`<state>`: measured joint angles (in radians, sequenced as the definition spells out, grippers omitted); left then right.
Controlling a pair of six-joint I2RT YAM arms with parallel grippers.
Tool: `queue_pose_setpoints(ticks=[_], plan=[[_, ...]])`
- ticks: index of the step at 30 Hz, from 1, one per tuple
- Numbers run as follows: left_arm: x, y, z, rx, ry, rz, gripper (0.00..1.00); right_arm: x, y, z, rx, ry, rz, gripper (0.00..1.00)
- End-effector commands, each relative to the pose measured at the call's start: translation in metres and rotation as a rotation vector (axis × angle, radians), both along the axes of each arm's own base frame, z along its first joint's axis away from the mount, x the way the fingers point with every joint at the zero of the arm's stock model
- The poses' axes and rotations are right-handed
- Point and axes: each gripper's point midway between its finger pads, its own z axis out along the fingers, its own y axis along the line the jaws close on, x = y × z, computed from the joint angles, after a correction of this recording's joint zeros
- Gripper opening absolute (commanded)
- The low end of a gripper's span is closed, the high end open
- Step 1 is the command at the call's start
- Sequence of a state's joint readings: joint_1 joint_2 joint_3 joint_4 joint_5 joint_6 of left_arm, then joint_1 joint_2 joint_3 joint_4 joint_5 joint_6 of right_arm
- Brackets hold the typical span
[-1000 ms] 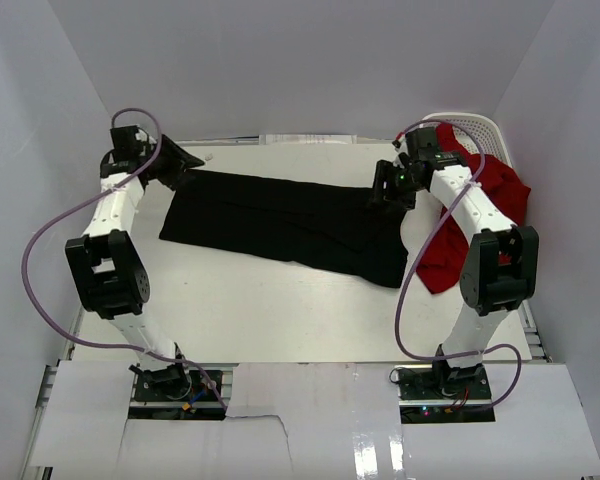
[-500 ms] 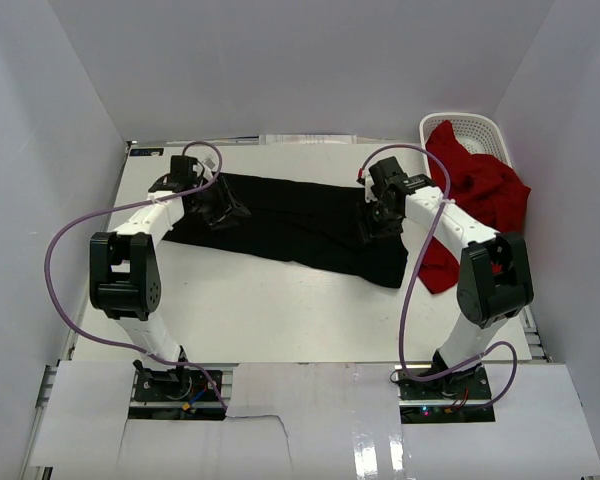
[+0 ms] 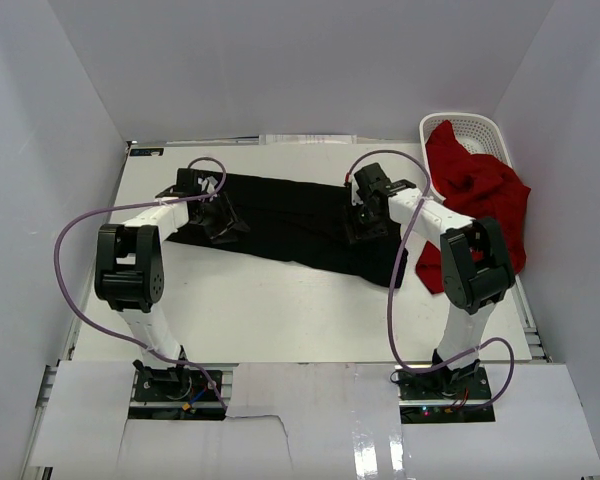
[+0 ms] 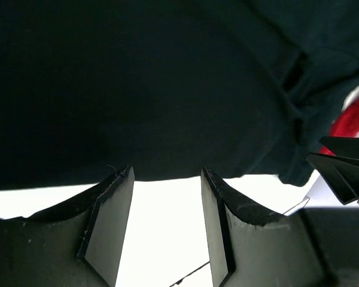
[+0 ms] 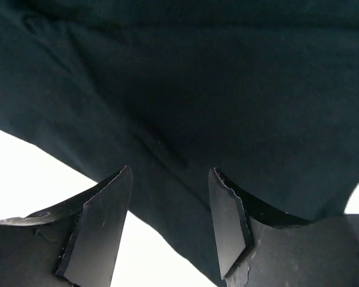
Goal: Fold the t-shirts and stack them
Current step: Fold the other side of the tshirt into a rectangle
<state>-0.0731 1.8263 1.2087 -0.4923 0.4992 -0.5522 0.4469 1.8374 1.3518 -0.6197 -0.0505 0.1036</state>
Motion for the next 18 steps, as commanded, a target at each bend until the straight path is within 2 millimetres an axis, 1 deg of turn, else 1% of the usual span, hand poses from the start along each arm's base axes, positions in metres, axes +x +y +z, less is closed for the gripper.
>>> queue_pose_setpoints(ticks=[1,6,9,13,17,18], plan=[[0.005,0.005,-0.011,0.015,0.009,0.023,0.59,0.017,0.015,0.003,0.050,-0.055,0.003,0.60],[0.009,0.005,-0.017,0.011,0.024,0.029,0.59,0.021,0.019,-0.007,0.050,-0.037,0.011,0.59],[0.011,0.005,-0.015,0.013,0.018,0.030,0.59,0.021,0.021,-0.014,0.051,-0.023,0.013,0.53],[0.012,0.007,-0.014,0.015,0.018,0.032,0.59,0.016,0.019,-0.022,0.039,0.008,0.008,0.51],[0.013,0.010,-0.013,0.022,0.016,0.037,0.59,0.008,0.015,-0.025,0.026,0.021,0.004,0.50],[0.013,0.009,-0.013,0.022,0.016,0.037,0.59,0.008,0.014,-0.024,0.025,0.015,0.002,0.48]])
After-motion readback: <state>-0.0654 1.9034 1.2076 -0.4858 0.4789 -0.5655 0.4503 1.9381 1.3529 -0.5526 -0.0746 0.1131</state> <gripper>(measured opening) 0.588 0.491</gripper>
